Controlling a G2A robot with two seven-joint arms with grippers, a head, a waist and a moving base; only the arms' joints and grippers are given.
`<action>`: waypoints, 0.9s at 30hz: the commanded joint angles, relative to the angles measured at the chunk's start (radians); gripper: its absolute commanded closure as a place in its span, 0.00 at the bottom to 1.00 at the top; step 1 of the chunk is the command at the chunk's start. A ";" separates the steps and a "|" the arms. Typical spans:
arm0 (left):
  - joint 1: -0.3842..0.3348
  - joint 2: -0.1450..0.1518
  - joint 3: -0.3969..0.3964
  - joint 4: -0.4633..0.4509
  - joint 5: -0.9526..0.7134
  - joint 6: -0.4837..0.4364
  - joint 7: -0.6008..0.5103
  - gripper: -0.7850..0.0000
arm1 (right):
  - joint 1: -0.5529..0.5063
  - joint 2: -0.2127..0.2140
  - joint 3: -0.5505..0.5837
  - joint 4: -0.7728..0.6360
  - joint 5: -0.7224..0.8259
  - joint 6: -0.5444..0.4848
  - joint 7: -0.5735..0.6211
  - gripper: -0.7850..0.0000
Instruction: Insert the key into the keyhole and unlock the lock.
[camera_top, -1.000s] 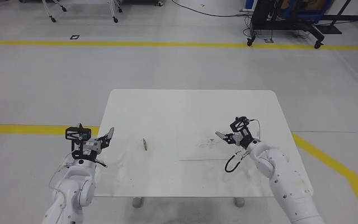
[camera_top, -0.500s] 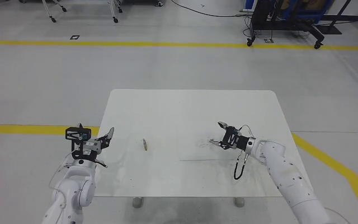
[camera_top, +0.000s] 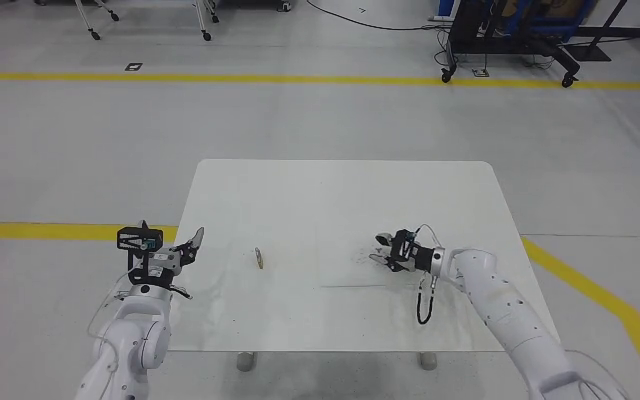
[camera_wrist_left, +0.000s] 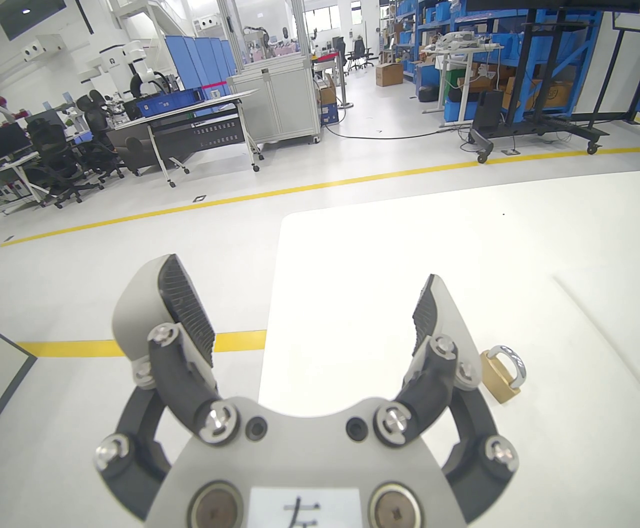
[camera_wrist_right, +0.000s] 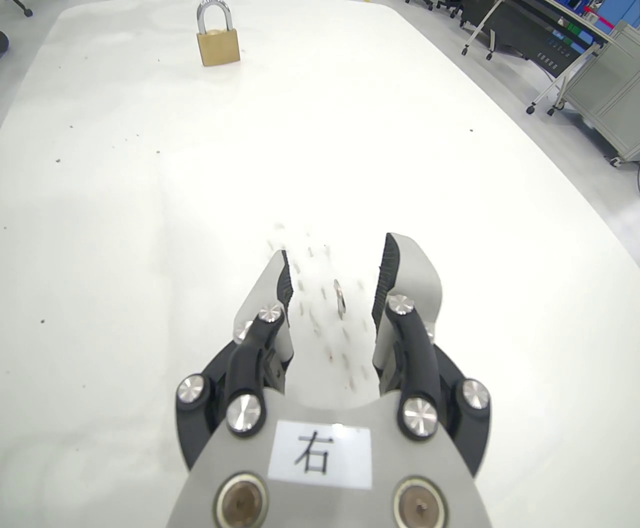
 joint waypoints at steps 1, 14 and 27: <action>0.000 0.000 0.000 0.000 0.000 0.000 0.000 0.00 | 0.009 -0.001 -0.008 0.014 0.003 0.004 -0.009 0.61; 0.000 0.000 0.000 0.000 0.000 0.000 0.000 0.00 | 0.031 0.009 -0.039 0.047 -0.032 0.010 -0.066 1.00; 0.000 0.000 0.000 0.000 0.000 0.000 0.000 0.00 | 0.032 0.035 -0.034 0.026 -0.072 0.034 -0.138 1.00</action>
